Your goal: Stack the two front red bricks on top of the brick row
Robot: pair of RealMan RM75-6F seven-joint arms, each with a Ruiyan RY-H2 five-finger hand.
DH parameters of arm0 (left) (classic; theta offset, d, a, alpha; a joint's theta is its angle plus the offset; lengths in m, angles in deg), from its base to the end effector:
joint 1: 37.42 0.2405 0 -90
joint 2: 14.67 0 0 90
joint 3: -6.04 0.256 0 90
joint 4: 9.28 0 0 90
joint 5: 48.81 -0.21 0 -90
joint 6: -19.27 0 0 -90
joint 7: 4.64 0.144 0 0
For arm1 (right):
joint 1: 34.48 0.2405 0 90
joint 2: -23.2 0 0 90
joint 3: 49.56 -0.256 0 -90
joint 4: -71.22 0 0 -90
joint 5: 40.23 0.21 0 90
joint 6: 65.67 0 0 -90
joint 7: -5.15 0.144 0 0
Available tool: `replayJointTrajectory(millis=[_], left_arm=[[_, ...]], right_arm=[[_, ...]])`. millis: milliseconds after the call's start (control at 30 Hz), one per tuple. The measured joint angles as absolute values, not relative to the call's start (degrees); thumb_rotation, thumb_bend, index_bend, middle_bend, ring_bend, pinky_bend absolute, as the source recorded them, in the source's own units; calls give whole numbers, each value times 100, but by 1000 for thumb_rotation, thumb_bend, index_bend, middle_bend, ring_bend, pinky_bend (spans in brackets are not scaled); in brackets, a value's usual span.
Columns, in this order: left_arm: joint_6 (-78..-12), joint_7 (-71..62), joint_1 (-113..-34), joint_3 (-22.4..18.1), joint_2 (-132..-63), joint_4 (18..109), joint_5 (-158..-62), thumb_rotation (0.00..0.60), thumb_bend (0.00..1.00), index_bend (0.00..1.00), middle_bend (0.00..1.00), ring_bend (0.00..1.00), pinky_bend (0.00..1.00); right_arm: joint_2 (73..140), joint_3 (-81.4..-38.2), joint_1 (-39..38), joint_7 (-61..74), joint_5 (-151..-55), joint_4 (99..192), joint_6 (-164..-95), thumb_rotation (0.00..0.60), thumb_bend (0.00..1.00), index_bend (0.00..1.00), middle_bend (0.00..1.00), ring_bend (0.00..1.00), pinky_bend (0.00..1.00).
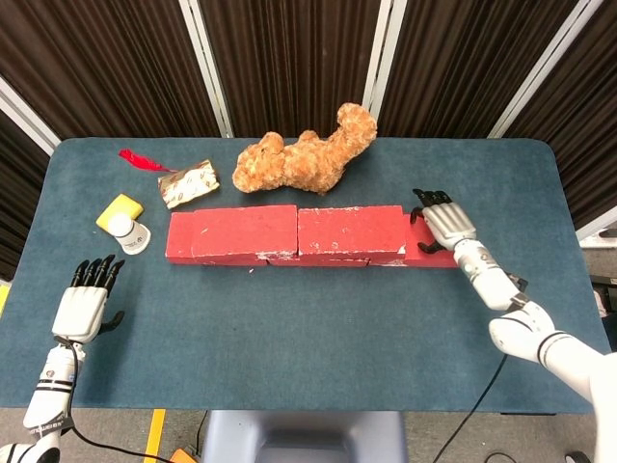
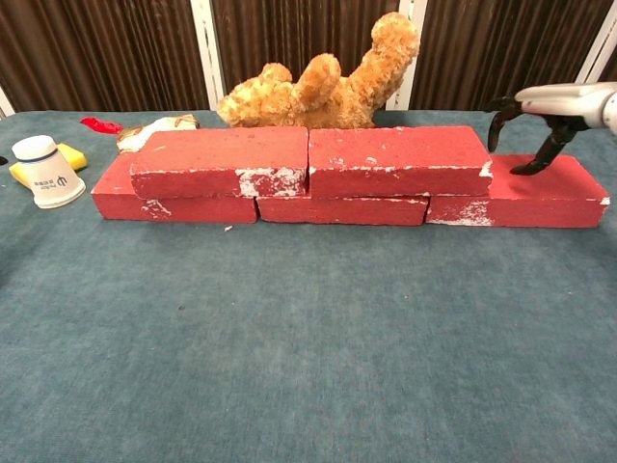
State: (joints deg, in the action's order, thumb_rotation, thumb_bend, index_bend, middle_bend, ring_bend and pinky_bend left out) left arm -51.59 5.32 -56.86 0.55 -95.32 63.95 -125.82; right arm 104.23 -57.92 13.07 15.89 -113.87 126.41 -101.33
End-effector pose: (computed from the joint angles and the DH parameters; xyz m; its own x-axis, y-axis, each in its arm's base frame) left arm -0.3173 0.2760 0.0782 0.5617 0.0874 0.8227 0.8272 -0.0723 -0.5572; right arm -0.2472 -0.4433 0.0749 0.5266 -0.3192 0.7879 -0.8499 -0.2191 0.4792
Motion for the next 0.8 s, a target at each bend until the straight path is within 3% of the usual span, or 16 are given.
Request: replayJointTrajectory(millis=[67,133,300,600,800], left_arm=[[-5220,545,-5674,50,-9518,6422,-12603,600,281,0,0,0,0],[-5313,570,-5657,43,-9504,6451,-12637,600,299,0,0,0,0],[-5612,679,-5574,-9,-9452,6613,-12675,600,306,0,0,0,0],[-6018,1197,-5347,-143,-9169,7355,-12476,600,305,0,0,0,4],[-6142,1419,-5284,-95,-9045,7742,-12584,600,305,0,0,0,5]], right_arm=[[10273,-5791,1187,1576,-11386,12858,-10326,600,401,69,0,0,63],[10049,-5773,993,1562,-11416,13220,-10651,600,370,4,0,0,41],[9392,-5610,264,1384,-11624,14378,-11850,600,272,0,0,0,0],[8612,-4866,-2070,187,-12307,16036,-15088,600,262,0,0,0,0],[8077,-4670,-2602,-22,-12404,16733,-15410,600,262,0,0,0,0]])
